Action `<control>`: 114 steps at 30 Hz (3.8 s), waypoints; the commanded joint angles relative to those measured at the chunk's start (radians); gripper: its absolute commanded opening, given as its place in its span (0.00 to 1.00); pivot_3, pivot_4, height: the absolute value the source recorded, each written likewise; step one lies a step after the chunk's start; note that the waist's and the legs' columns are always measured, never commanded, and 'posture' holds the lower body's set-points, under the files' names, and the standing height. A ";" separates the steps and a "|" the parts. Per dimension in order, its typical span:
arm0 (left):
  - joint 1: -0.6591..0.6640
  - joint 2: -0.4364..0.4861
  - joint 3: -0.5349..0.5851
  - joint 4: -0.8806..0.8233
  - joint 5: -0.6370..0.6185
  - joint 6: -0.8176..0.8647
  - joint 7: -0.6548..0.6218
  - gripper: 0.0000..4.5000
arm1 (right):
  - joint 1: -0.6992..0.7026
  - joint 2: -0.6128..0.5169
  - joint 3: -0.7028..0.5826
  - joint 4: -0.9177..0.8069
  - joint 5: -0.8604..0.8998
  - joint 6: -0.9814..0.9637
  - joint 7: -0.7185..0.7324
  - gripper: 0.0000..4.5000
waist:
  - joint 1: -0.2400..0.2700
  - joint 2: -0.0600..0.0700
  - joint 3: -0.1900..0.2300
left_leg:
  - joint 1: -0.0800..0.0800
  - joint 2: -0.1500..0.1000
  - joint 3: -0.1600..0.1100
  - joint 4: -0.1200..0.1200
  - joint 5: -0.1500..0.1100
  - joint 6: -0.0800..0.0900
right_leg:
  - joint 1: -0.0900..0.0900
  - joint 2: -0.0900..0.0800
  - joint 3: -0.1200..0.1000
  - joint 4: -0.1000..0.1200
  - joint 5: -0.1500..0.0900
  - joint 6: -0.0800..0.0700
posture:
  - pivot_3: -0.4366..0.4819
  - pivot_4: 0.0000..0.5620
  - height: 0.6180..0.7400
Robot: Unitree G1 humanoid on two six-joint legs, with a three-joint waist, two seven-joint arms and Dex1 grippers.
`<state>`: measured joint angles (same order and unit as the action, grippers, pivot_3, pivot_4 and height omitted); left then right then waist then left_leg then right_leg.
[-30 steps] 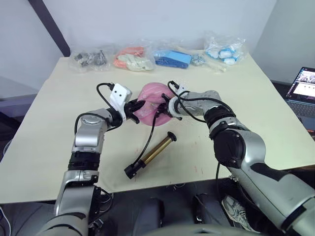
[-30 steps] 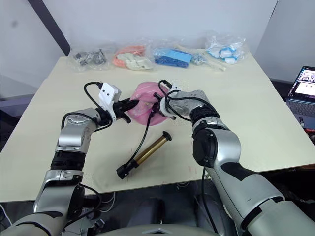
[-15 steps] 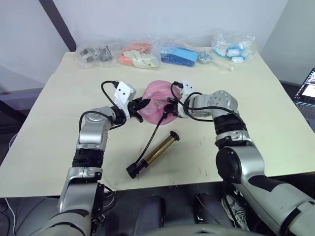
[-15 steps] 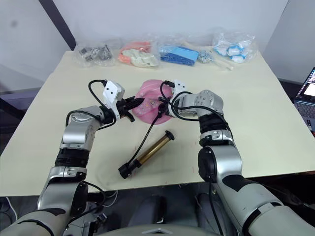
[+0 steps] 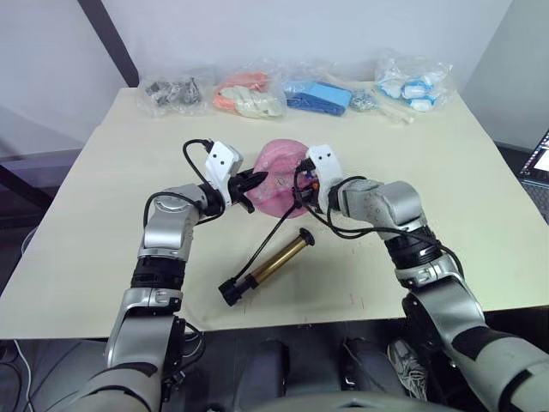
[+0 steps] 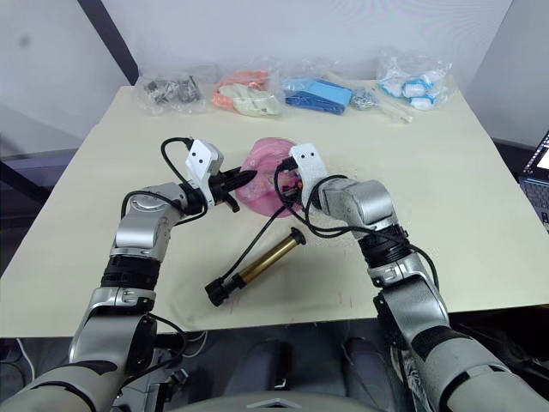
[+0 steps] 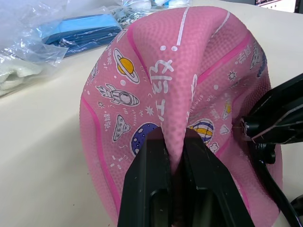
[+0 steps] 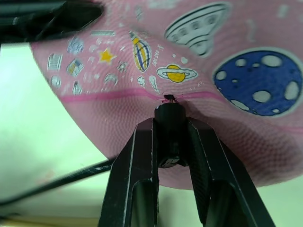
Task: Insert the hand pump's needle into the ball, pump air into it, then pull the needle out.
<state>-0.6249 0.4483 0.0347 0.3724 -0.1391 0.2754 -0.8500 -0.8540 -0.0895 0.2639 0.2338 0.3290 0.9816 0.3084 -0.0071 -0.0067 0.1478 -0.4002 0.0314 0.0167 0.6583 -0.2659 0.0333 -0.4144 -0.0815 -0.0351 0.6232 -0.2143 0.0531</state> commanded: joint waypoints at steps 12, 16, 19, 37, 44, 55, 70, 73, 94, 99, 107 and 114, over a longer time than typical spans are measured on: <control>0.021 -0.015 -0.080 0.102 0.037 0.010 -0.019 0.01 | 0.049 -0.044 0.111 -0.086 -0.165 -0.231 0.135 0.08 | -0.002 0.000 0.000 | 0.001 0.000 0.000 0.000 0.000 0.000 | 0.000 0.000 0.000 0.001 0.000 0.000 | 0.48 0.27 1.00; 0.018 -0.014 -0.081 0.110 0.038 0.007 -0.018 0.01 | 0.058 -0.045 0.087 -0.100 -0.177 -0.227 0.136 0.08 | -0.001 0.000 0.000 | 0.001 0.000 0.000 0.000 0.000 0.000 | 0.001 0.000 0.000 0.002 0.000 0.000 | 0.48 0.27 1.00; 0.014 -0.014 -0.081 0.116 0.038 0.006 -0.017 0.00 | 0.064 -0.052 0.076 -0.119 -0.169 -0.209 0.151 0.19 | 0.000 0.000 0.000 | 0.001 0.000 0.000 0.000 0.000 0.000 | 0.001 0.000 0.000 0.002 0.001 -0.001 | 0.48 0.27 1.00; 0.000 -0.022 -0.065 0.129 0.026 0.023 -0.002 0.00 | 0.276 -0.024 0.007 -0.334 -0.187 -0.300 0.077 0.59 | 0.004 0.000 0.000 | 0.001 -0.001 0.002 0.000 0.000 -0.001 | 0.002 0.000 -0.002 0.002 0.000 0.000 | 0.48 0.27 1.00; 0.018 -0.030 -0.051 0.089 0.002 0.074 0.015 0.00 | 0.379 0.075 -0.004 -0.314 -0.194 -0.411 0.022 0.59 | 0.004 -0.001 0.000 | 0.002 -0.001 0.002 0.000 0.002 -0.004 | 0.002 0.000 -0.002 0.002 0.000 0.001 | 0.48 0.27 1.00; 0.043 -0.041 -0.032 0.017 -0.033 0.152 0.069 0.00 | 0.392 0.182 -0.089 -0.199 -0.173 -0.448 -0.058 0.59 | 0.003 -0.001 0.000 | 0.002 -0.001 0.001 0.000 0.002 -0.004 | 0.002 0.000 -0.001 0.002 0.001 -0.001 | 0.48 0.27 1.00; 0.050 -0.040 -0.036 0.005 -0.040 0.166 0.085 0.00 | 0.406 0.218 -0.086 -0.188 -0.140 -0.465 -0.028 0.59 | 0.000 -0.001 0.000 | 0.002 -0.001 0.000 0.000 0.002 -0.004 | 0.002 0.000 -0.001 0.003 0.001 -0.001 | 0.48 0.27 1.00; 0.050 -0.040 -0.036 0.004 -0.040 0.166 0.085 0.00 | 0.406 0.241 -0.111 -0.186 -0.120 -0.458 -0.040 0.59 | 0.000 -0.001 0.000 | 0.002 -0.001 0.000 0.000 0.002 -0.004 | 0.002 0.000 -0.001 0.003 0.002 -0.003 | 0.48 0.27 1.00; 0.056 -0.044 -0.033 -0.010 -0.044 0.168 0.097 0.00 | 0.414 0.264 -0.124 -0.173 -0.084 -0.424 -0.086 0.59 | -0.001 -0.001 -0.001 | 0.003 -0.001 0.001 0.000 0.003 -0.004 | 0.002 0.000 -0.001 0.003 0.002 -0.003 | 0.48 0.27 1.00; 0.060 -0.043 -0.035 -0.009 -0.044 0.167 0.096 0.00 | 0.413 0.259 -0.124 -0.166 -0.089 -0.430 -0.086 0.59 | -0.001 -0.001 -0.001 | 0.003 -0.001 0.001 0.000 0.003 -0.004 | 0.002 0.000 -0.001 0.003 0.002 -0.003 | 0.48 0.27 1.00; 0.057 -0.043 -0.036 -0.004 -0.043 0.163 0.096 0.00 | 0.402 0.265 -0.132 -0.147 -0.086 -0.442 -0.093 0.32 | -0.001 -0.001 -0.001 | 0.003 -0.001 0.001 0.000 0.003 -0.005 | 0.003 0.000 -0.001 0.003 0.002 -0.003 | 0.48 0.27 1.00; 0.061 -0.042 -0.038 -0.006 -0.043 0.161 0.096 0.00 | 0.396 0.271 -0.143 -0.135 -0.080 -0.473 -0.112 0.08 | -0.002 -0.001 -0.001 | 0.003 -0.001 0.001 0.001 0.003 -0.005 | 0.003 0.000 -0.001 0.004 0.002 -0.003 | 0.48 0.27 1.00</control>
<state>-0.6069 0.4208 0.0424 0.3206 -0.1969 0.3967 -0.7511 -0.4377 0.1576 0.1382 0.1101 0.2452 0.5388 0.2097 -0.0089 -0.0079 0.1471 -0.3968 0.0306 0.0176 0.6593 -0.2631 0.0286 -0.4117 -0.0814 -0.0358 0.6269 -0.2125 0.0502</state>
